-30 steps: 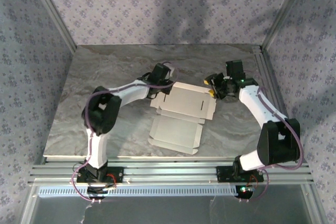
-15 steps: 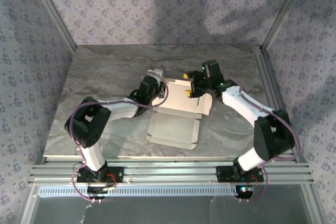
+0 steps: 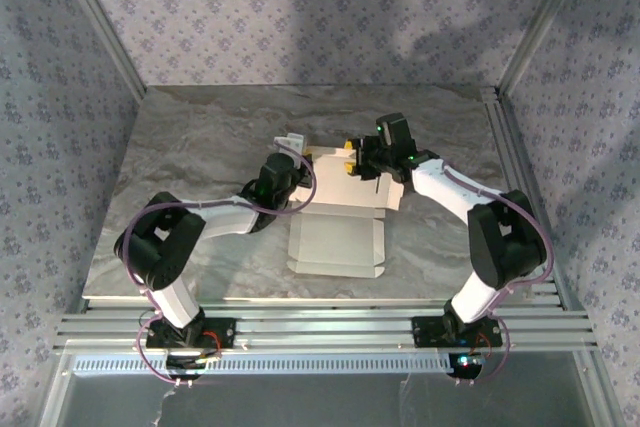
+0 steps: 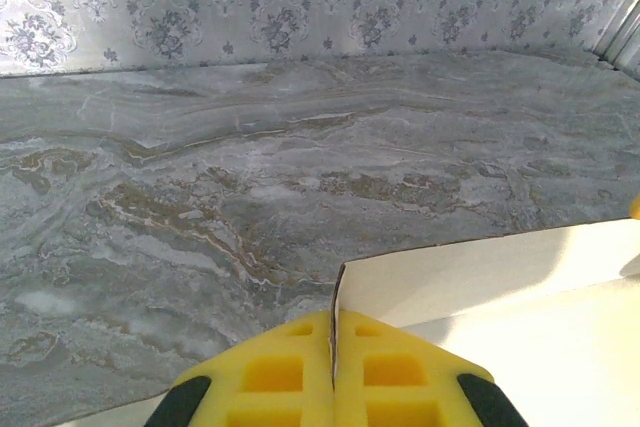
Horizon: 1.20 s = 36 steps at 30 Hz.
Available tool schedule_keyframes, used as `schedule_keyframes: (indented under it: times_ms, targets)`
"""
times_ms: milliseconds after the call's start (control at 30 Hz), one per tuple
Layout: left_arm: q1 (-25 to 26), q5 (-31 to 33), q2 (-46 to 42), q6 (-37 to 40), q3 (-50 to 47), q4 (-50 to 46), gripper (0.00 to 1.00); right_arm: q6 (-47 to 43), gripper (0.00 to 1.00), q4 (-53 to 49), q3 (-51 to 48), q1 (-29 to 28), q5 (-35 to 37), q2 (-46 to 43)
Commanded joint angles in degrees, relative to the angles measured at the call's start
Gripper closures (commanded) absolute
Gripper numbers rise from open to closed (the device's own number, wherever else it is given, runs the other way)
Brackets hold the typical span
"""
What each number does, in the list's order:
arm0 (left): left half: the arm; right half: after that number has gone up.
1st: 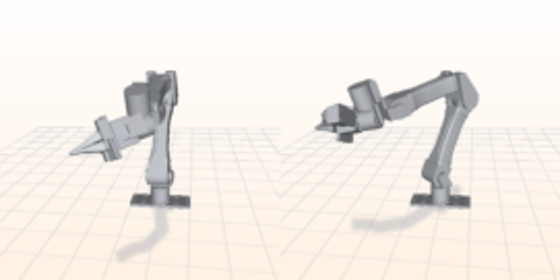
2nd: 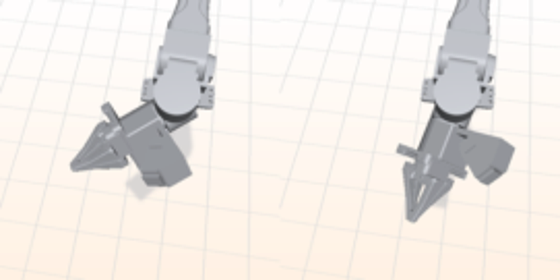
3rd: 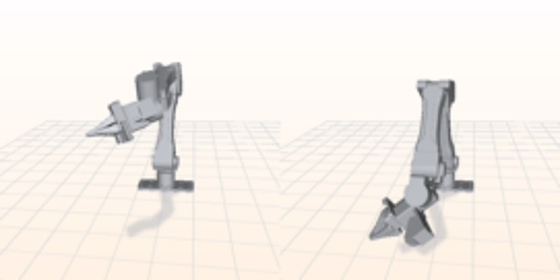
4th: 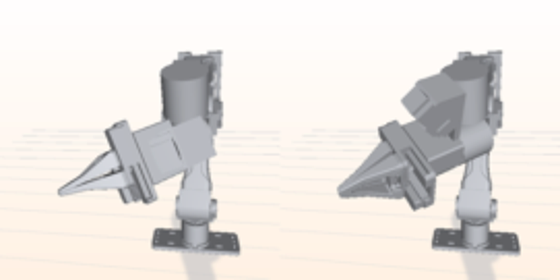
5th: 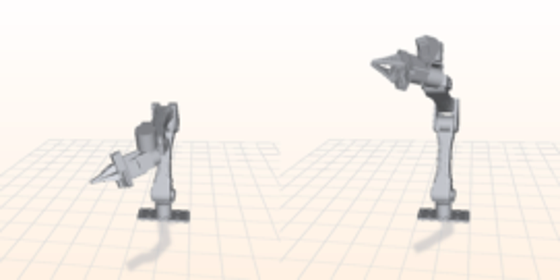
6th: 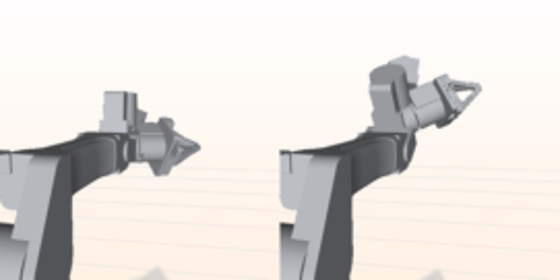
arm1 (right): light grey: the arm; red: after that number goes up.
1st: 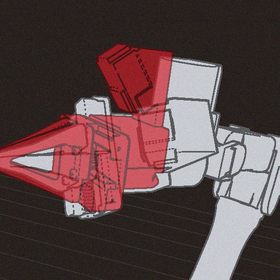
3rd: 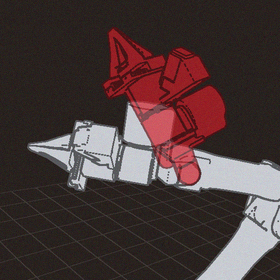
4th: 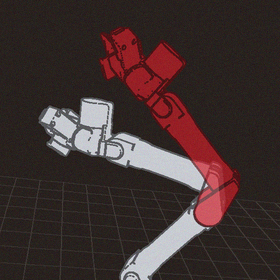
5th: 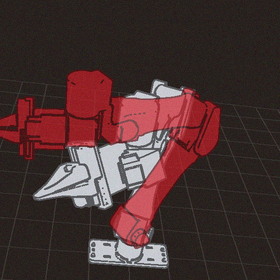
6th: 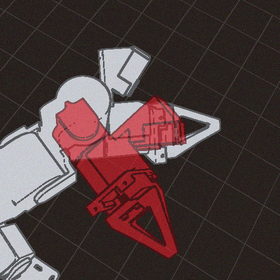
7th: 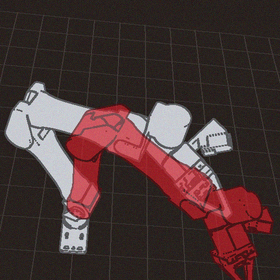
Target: Fold the paper box
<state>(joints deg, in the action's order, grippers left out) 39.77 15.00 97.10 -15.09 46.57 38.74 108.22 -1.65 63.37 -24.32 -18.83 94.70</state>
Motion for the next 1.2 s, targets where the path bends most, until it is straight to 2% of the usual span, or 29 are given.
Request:
schedule_keyframes:
  times_ms: [0,100,233,467,600,700,900,1167]
  targets:
    - [0.6,0.8,-2.2,-0.7,0.1,4.2,1.0,0.8,0.66,0.2,1.2,-0.4,0.0,1.1]
    - [0.7,0.9,-2.6,-0.6,-0.1,4.0,1.0,0.3,0.73,0.2,0.8,-0.5,0.4,1.1]
    - [0.7,1.1,-3.1,-0.1,-0.9,4.5,1.0,-0.1,0.73,1.5,-0.2,-0.4,0.2,1.7]
    - [0.9,0.7,-3.4,1.1,-2.8,7.6,1.0,0.8,0.55,0.5,-0.5,0.5,0.7,0.9]
    - [1.8,1.7,-2.8,2.7,-3.7,11.2,1.0,0.8,0.47,-7.1,1.5,0.0,4.3,-1.9]
    - [2.7,2.9,-1.6,4.0,-3.9,14.0,1.0,0.8,0.46,-14.3,4.4,-0.3,5.5,-2.7]
    - [4.4,5.2,-0.1,5.7,-4.0,17.8,1.0,1.6,0.55,-18.3,8.7,-0.5,5.8,-1.3]
    - [4.7,5.7,0.1,6.3,-3.8,17.4,1.0,1.1,0.74,-19.4,10.2,-0.4,6.2,0.0]
